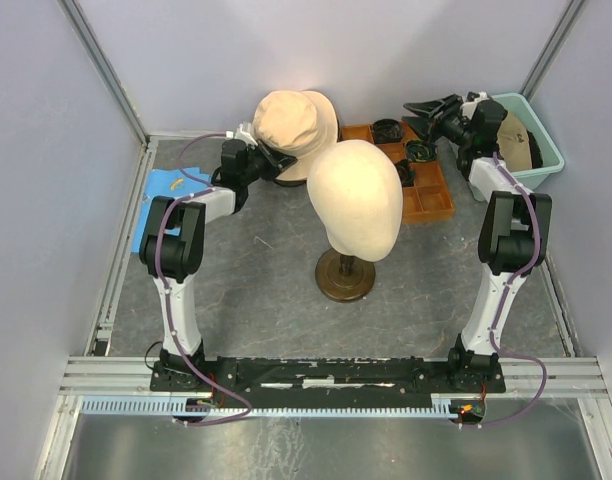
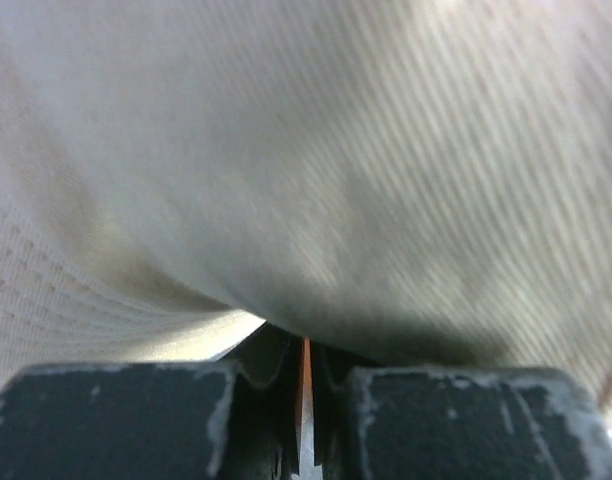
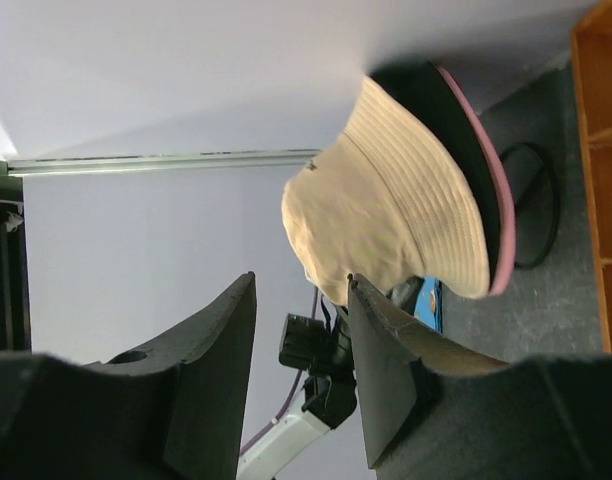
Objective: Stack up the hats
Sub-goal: Move the hat stand to the center of the board.
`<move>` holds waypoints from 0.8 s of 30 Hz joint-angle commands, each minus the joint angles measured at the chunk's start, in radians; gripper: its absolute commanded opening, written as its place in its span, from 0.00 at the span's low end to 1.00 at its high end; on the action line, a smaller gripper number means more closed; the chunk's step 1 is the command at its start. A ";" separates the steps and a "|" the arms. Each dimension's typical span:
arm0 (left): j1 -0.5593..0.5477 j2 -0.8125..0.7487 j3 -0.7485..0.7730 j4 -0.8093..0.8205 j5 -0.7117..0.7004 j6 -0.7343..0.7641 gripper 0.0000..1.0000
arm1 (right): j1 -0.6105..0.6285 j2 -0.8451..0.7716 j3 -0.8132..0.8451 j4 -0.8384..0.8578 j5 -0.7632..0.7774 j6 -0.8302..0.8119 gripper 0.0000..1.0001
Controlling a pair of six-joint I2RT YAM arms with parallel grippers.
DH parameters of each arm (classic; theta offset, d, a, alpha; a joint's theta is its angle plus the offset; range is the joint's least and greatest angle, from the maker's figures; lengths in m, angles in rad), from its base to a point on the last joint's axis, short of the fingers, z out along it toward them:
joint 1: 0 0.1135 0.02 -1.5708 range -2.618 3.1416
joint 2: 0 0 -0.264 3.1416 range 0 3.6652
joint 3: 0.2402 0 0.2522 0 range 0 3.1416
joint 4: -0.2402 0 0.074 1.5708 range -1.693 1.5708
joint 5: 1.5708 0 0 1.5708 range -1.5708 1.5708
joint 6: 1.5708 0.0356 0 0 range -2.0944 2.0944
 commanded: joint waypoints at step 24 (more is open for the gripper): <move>0.109 -0.615 -0.143 -0.374 -0.074 0.157 0.49 | -0.041 0.178 1.013 -1.410 0.589 -0.924 0.59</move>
